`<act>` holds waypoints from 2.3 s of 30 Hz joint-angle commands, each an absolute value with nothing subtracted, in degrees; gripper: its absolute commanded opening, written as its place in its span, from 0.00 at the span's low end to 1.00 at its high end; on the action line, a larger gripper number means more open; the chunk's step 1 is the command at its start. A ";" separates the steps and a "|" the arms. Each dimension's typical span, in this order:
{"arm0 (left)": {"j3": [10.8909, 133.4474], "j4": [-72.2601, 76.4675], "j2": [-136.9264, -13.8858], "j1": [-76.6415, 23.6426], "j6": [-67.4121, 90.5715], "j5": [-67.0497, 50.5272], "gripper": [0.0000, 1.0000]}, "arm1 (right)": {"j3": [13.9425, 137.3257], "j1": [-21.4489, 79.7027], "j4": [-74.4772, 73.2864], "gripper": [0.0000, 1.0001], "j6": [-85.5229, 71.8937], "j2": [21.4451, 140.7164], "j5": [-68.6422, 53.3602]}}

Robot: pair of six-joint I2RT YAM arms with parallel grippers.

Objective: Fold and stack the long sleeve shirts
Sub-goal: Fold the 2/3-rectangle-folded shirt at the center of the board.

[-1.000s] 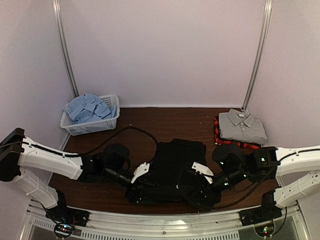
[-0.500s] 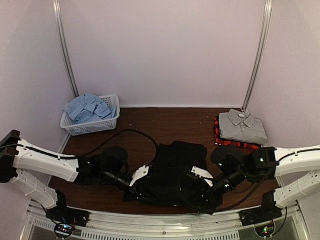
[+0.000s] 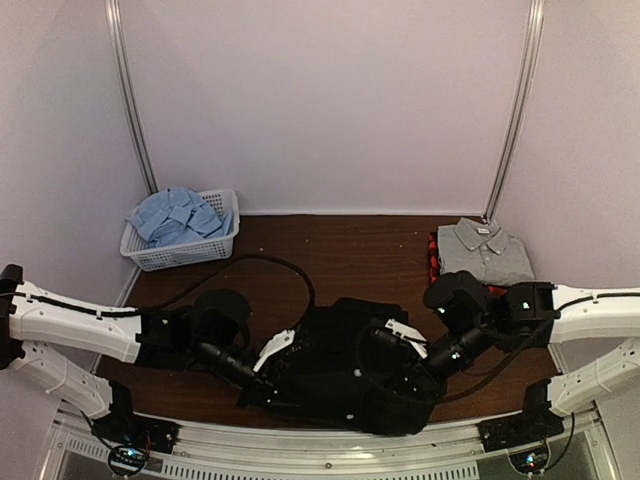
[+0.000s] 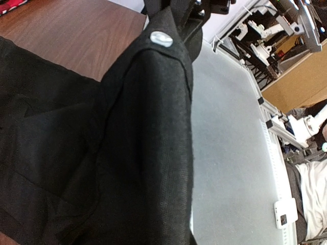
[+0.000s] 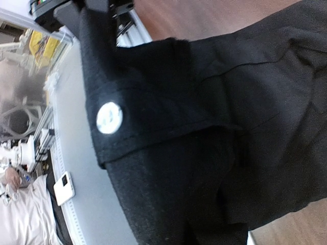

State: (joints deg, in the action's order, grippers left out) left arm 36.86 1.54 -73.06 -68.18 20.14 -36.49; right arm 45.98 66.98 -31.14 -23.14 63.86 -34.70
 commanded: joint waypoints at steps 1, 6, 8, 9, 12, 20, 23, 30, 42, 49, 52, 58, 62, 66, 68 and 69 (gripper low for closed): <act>40.12 3.23 -75.22 -62.56 22.45 -40.28 0.00 | 48.08 59.26 -33.67 0.07 -20.75 66.81 -34.30; 42.97 3.33 -80.92 -55.19 22.27 -45.16 0.00 | 51.51 53.45 -37.50 0.11 -16.41 73.23 -35.84; 45.92 1.45 -84.14 -53.47 20.59 -46.52 0.00 | 52.73 51.42 -38.55 0.13 -14.53 75.27 -37.13; 47.40 0.52 -85.55 -52.78 19.51 -47.43 0.00 | 53.18 50.18 -39.21 0.14 -13.47 76.24 -37.56; 51.41 -2.88 -90.33 -50.23 17.08 -50.24 0.00 | 54.66 46.93 -41.38 0.17 -10.35 79.15 -38.80; 57.21 -4.53 -100.34 -46.67 15.11 -53.65 0.00 | 55.65 40.86 -40.51 0.34 -9.49 83.59 -42.11; 58.44 -4.43 -103.10 -45.22 15.20 -54.35 0.00 | 55.92 38.29 -39.91 0.48 -9.86 84.72 -41.70; 59.32 -4.37 -107.22 -42.47 15.63 -55.45 0.00 | 55.01 35.27 -35.90 0.67 -12.83 85.53 -42.41; 61.23 -3.15 -112.33 -40.93 15.97 -55.48 0.00 | 48.43 33.05 -24.48 0.58 -17.78 89.79 -41.91; 64.17 -3.58 -115.50 -40.20 16.33 -54.17 0.00 | 45.77 31.59 -21.61 0.37 -18.56 89.19 -39.70; 64.70 -3.70 -115.86 -40.17 16.43 -54.13 0.00 | 45.79 31.16 -21.23 0.29 -18.41 89.30 -39.23; 65.14 -3.83 -116.01 -40.17 16.62 -54.24 0.00 | 45.75 30.85 -20.90 0.08 -17.58 87.91 -39.71; 65.04 -3.71 -113.07 -40.17 16.54 -55.19 0.00 | 46.65 30.79 -22.82 0.00 -17.14 84.75 -40.72; 65.48 -4.53 -108.95 -40.17 16.58 -57.02 0.00 | 48.77 30.76 -25.29 0.00 -17.52 81.77 -41.57; 66.07 -5.57 -107.33 -40.12 16.39 -57.69 0.00 | 49.96 30.66 -26.53 0.00 -17.81 80.52 -42.05; 66.50 -6.13 -106.77 -40.08 16.23 -57.88 0.00 | 50.65 30.55 -27.22 0.00 -17.90 79.98 -42.17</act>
